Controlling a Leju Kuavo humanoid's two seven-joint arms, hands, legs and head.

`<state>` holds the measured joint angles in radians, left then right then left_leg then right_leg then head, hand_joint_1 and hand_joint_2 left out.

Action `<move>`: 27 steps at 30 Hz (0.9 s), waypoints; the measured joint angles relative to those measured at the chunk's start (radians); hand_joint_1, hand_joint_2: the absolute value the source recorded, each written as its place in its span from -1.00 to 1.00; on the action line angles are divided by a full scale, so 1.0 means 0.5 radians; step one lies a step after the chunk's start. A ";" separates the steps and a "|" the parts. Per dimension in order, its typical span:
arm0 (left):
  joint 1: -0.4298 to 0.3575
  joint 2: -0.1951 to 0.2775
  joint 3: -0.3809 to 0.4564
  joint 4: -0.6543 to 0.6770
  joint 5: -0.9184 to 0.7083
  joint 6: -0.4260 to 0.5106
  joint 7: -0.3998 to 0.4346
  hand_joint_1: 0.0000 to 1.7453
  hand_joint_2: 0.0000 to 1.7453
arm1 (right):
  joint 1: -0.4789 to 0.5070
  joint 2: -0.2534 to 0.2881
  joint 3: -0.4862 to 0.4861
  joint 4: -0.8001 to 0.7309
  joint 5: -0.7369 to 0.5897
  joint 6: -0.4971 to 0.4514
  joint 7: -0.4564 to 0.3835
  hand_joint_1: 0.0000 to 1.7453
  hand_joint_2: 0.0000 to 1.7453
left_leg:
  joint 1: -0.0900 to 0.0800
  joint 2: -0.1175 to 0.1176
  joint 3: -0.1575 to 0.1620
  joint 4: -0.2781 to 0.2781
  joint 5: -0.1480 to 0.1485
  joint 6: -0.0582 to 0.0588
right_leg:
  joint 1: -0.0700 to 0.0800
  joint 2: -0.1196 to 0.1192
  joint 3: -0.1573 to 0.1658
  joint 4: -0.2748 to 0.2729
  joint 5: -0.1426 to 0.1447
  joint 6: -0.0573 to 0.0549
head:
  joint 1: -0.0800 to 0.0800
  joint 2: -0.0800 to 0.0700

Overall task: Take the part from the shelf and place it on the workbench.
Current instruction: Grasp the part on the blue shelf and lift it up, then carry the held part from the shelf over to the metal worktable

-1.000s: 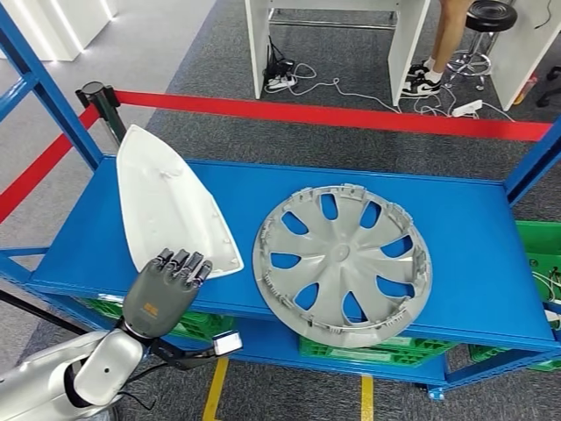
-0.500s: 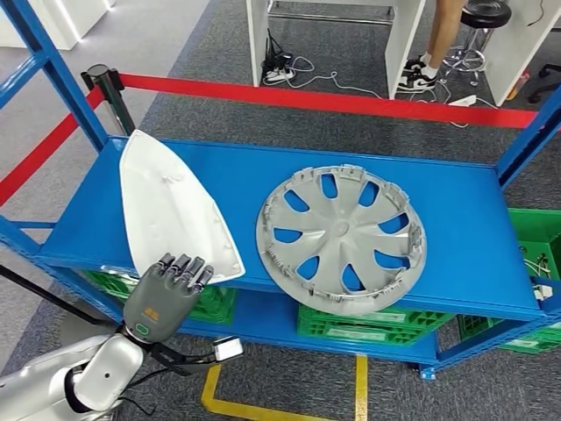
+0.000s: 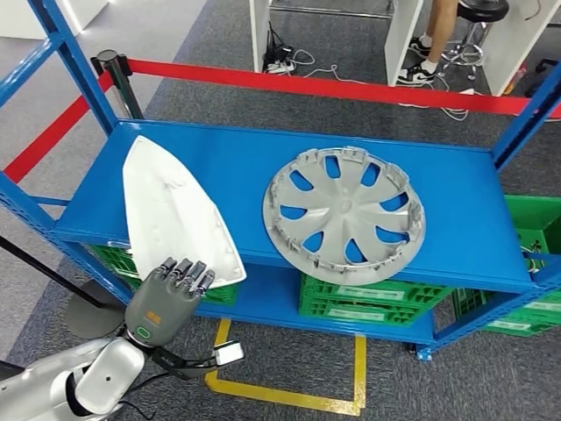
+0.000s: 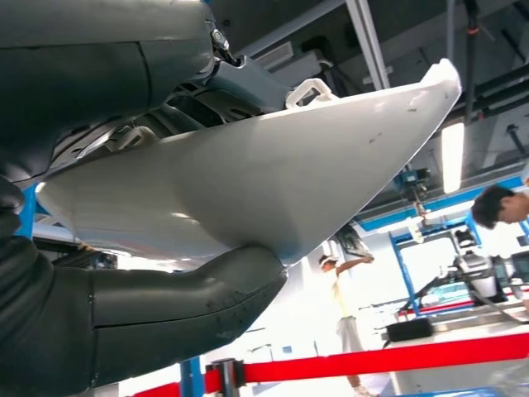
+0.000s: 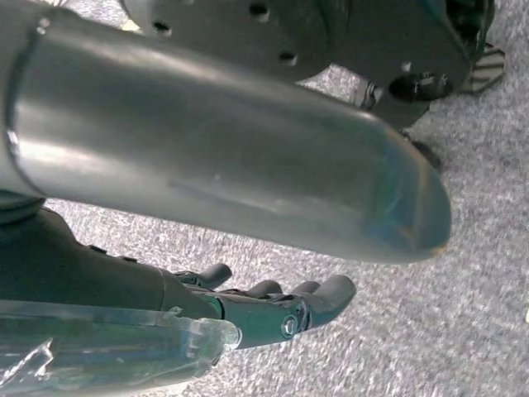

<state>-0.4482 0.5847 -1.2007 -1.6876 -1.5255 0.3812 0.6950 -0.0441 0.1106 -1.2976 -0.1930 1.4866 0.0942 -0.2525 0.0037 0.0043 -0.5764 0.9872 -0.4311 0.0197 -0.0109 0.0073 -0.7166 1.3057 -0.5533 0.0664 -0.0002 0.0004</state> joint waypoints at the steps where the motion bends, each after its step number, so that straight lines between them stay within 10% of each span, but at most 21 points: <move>1: 0.002 0.000 0.000 0.000 0.000 0.000 0.000 1.00 1.00 | 0.000 0.000 0.000 0.000 0.000 0.000 0.000 -1.00 -1.00 | -0.001 0.000 -0.022 0.001 0.017 -0.002 | 0.001 0.000 0.049 -0.027 0.051 -0.002 | 0.000 0.000; 5: 0.050 -0.005 0.015 0.003 0.000 0.018 0.001 1.00 1.00 | -0.011 0.001 0.002 0.002 0.002 -0.004 0.000 -1.00 -1.00 | -0.001 -0.004 -0.152 0.106 -0.005 -0.084 | 0.006 0.000 0.406 -0.627 0.142 -0.086 | -0.012 0.000; 9: 0.099 -0.011 0.027 0.010 0.000 0.020 -0.001 1.00 1.00 | -0.011 0.002 0.002 0.002 0.002 -0.008 0.001 -1.00 -1.00 | 0.007 -0.006 -0.234 0.503 -0.239 -0.113 | 0.005 -0.004 0.310 -0.620 0.217 -0.116 | -0.018 0.000; 13: 0.137 -0.019 0.062 0.015 0.000 0.022 -0.022 1.00 1.00 | -0.011 0.002 0.003 0.002 0.002 -0.008 0.002 -1.00 -1.00 | 0.008 -0.007 0.031 0.203 -0.087 -0.100 | 0.006 -0.003 0.212 -0.591 0.274 -0.090 | -0.019 0.000; 16: 0.153 -0.024 0.094 0.016 0.000 0.025 -0.036 1.00 1.00 | -0.012 0.002 0.004 0.002 0.002 -0.008 0.002 -1.00 -1.00 | -0.004 -0.012 0.158 -0.033 -0.107 -0.071 | 0.009 -0.003 0.172 -0.589 0.327 -0.053 | -0.016 0.000; 19: 0.186 -0.029 0.109 0.020 0.000 0.027 -0.048 1.00 1.00 | -0.002 0.002 0.005 0.002 0.002 -0.009 0.002 -1.00 -1.00 | -0.003 -0.005 0.116 -0.050 -0.064 -0.032 | 0.003 0.000 0.140 -0.566 0.299 -0.022 | -0.012 0.000; 23: 0.234 -0.033 0.155 0.022 0.000 0.036 -0.077 1.00 1.00 | 0.003 0.003 0.005 0.004 0.001 -0.014 0.001 -1.00 -1.00 | -0.005 0.002 0.033 -0.051 0.016 -0.001 | 0.002 -0.002 0.053 -0.143 -0.054 -0.001 | 0.005 0.000; 25: 0.258 -0.033 0.177 0.022 0.000 0.036 -0.095 1.00 1.00 | 0.000 0.003 0.005 0.005 -0.002 -0.017 0.000 -1.00 -1.00 | -0.009 0.004 -0.022 -0.046 0.058 -0.001 | 0.003 -0.002 0.090 -0.045 -0.033 -0.001 | 0.005 0.000; 27: 0.283 -0.034 0.201 0.022 0.000 0.036 -0.114 1.00 1.00 | -0.003 0.003 0.005 0.005 -0.007 -0.021 -0.001 -1.00 -1.00 | -0.010 0.002 -0.074 -0.043 0.101 -0.008 | 0.005 -0.002 0.247 -0.199 0.079 -0.012 | 0.005 0.000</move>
<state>-0.3068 0.5676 -1.1000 -1.6766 -1.5255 0.3994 0.6379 -0.0458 0.1122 -1.2951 -0.1907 1.4833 0.0838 -0.2529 -0.0010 0.0051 -0.6136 0.9659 -0.3805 0.0158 -0.0084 0.0065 -0.5929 1.2062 -0.5139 0.0605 0.0024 0.0004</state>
